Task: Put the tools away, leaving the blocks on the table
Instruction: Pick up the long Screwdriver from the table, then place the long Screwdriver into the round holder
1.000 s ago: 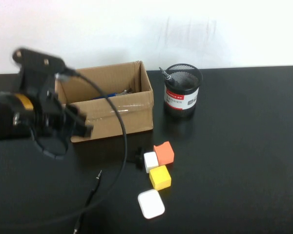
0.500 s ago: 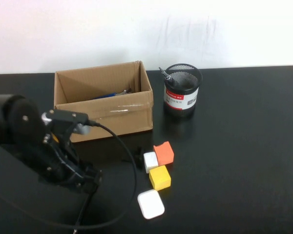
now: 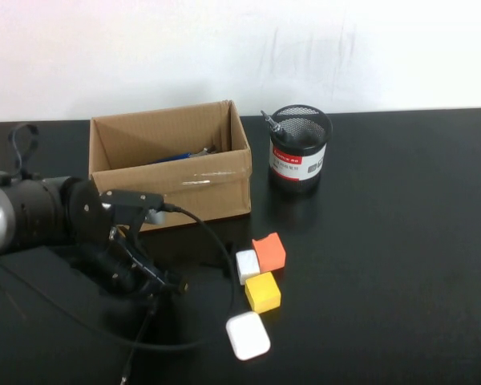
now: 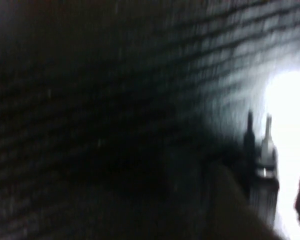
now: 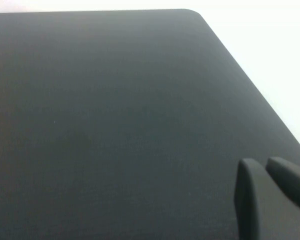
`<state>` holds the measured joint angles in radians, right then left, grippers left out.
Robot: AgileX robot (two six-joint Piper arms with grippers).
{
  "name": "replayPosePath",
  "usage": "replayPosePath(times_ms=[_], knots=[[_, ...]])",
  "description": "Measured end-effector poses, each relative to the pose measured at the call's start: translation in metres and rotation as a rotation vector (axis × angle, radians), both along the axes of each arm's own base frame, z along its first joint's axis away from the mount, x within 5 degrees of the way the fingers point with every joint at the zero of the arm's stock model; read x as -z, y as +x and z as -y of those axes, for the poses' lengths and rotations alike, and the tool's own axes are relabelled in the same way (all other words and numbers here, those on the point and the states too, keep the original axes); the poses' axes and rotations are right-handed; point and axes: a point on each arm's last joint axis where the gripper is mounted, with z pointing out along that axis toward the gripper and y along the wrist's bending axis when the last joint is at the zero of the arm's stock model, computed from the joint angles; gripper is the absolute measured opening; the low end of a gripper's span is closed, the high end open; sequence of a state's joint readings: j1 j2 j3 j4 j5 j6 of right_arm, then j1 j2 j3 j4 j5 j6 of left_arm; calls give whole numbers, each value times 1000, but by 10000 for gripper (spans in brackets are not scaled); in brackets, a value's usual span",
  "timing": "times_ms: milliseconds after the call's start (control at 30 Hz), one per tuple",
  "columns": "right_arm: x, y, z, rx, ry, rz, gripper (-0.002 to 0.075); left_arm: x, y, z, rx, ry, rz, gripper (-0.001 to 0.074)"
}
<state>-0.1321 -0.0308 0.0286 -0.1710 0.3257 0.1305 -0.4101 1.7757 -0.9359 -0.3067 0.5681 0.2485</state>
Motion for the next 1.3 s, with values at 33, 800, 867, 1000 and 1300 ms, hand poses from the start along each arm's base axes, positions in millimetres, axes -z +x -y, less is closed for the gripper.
replayPosePath(times_ms=[33, 800, 867, 1000, 1300], knots=[[0, 0, 0, 0, 0, 0, -9, 1, 2, 1, 7, -2, 7, 238], [0, 0, 0, 0, 0, 0, -9, -172, -7, 72, 262, -337, 673, 43], [0, 0, 0, 0, 0, 0, -9, -179, 2, 77, 195, -371, 788, 43], [0, 0, 0, 0, 0, 0, -9, -180, 22, 87, 117, -380, 945, 42], [0, 0, 0, 0, 0, 0, -9, -175, 61, 140, 333, -273, 1067, 42]])
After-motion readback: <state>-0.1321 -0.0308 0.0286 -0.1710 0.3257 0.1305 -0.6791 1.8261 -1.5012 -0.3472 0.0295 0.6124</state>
